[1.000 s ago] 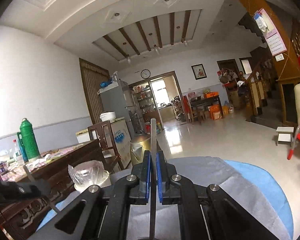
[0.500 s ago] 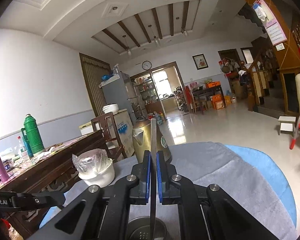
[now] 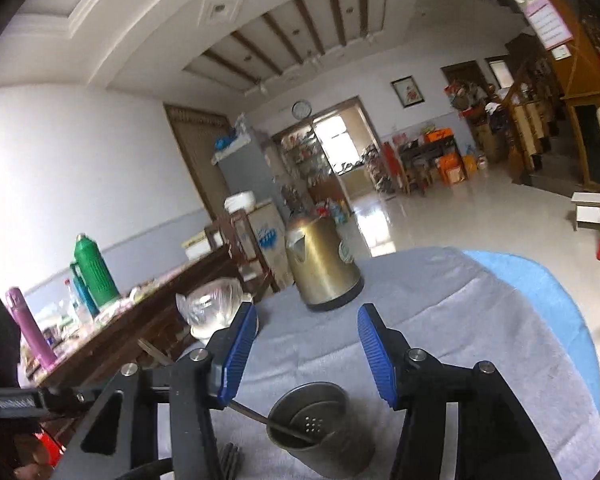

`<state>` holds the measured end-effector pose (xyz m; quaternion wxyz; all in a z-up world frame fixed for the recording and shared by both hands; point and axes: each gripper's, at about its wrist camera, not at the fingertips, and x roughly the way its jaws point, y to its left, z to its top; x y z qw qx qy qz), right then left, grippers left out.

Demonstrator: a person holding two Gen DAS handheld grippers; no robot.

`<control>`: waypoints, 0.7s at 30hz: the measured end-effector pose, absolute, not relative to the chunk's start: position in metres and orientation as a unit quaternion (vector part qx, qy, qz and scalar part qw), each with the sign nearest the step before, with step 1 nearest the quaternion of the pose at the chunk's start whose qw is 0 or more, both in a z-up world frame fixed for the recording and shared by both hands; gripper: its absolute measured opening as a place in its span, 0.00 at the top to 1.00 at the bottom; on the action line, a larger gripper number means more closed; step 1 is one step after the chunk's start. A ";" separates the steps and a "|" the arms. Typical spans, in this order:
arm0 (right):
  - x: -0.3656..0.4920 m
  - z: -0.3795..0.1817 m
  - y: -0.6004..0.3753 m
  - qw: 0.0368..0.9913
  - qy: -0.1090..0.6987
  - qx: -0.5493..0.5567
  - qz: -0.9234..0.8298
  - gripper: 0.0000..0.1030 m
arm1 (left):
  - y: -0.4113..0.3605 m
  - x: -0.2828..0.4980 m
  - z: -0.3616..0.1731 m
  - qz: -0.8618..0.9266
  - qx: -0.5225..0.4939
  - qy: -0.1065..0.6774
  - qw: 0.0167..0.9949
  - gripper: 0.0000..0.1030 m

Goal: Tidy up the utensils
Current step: 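Open both grippers to drop the chopsticks into the grey cup, then grasp another dark chopstick from the table with the right gripper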

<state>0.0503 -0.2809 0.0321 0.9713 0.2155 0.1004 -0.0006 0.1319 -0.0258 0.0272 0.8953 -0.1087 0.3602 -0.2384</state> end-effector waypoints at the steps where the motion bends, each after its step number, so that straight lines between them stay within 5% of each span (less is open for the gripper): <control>1: 0.043 0.033 -0.284 0.971 0.096 0.221 -0.004 0.44 | -0.018 0.129 0.024 -0.228 -0.108 0.360 0.898 0.47; 9: 0.011 0.038 -0.282 0.976 0.098 0.194 -0.024 0.44 | 0.014 0.128 -0.011 -0.176 -0.115 0.403 0.891 0.46; 14: 0.069 0.008 -0.311 0.945 0.241 0.212 -0.057 0.63 | 0.021 0.126 -0.021 -0.167 -0.118 0.418 0.885 0.46; 21: 0.155 -0.060 -0.362 0.878 0.379 0.286 -0.068 0.69 | 0.017 0.115 -0.044 -0.166 -0.087 0.444 0.876 0.46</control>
